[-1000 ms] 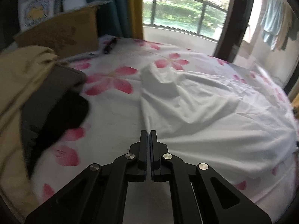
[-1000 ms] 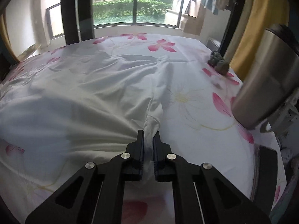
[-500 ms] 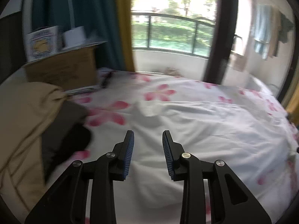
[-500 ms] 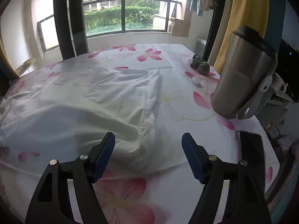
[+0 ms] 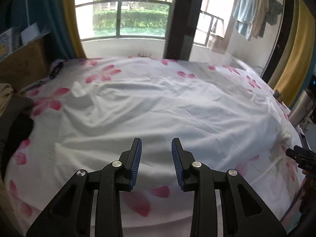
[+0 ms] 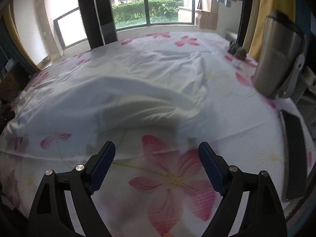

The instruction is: Fold large clothes

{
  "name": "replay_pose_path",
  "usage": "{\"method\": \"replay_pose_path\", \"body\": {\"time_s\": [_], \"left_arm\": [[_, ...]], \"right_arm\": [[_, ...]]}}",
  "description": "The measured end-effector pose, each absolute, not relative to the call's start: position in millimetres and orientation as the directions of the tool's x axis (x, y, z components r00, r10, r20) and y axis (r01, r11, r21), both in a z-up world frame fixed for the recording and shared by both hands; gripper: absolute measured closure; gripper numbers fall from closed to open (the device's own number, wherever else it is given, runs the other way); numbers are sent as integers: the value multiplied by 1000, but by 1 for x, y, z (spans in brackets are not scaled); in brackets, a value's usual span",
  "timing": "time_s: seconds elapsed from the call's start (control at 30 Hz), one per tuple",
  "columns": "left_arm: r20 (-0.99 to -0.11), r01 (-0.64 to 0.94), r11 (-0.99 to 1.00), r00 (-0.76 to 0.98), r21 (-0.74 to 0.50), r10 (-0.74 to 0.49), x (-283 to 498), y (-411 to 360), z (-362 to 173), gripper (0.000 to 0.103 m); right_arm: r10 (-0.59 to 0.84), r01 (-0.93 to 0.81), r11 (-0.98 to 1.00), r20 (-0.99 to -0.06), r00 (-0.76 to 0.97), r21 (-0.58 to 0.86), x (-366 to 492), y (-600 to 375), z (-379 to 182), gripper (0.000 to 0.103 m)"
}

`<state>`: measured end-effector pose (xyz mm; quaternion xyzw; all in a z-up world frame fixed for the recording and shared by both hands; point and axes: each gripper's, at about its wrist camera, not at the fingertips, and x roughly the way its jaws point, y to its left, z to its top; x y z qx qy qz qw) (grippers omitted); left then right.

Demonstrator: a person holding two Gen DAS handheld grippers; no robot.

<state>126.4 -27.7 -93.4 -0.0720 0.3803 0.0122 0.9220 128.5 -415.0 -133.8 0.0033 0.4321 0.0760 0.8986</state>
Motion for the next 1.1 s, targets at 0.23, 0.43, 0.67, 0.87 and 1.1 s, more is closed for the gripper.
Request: {"method": "replay_pose_path", "body": {"time_s": [0.23, 0.43, 0.67, 0.87, 1.1], "left_arm": [[-710, -58, 990, 703, -125, -49, 136, -39, -95, 70], [-701, -56, 991, 712, -126, -49, 153, -43, -90, 69], [-695, -12, 990, 713, -138, -88, 183, -57, -86, 70], [-719, 54, 983, 675, -177, -167, 208, -81, -99, 70], [-766, 117, 984, 618, -136, -179, 223, -117, -129, 70]], "right_arm": [[164, -156, 984, -805, 570, 90, 142, -410, -144, 15], [218, -166, 975, -789, 574, 148, 156, -403, -145, 6], [273, -123, 960, -752, 600, 251, 179, -409, -143, 1], [297, -68, 942, -717, 631, 330, 196, -418, -142, 0], [351, -41, 901, -673, 651, 431, 210, -408, -142, 0]]}}
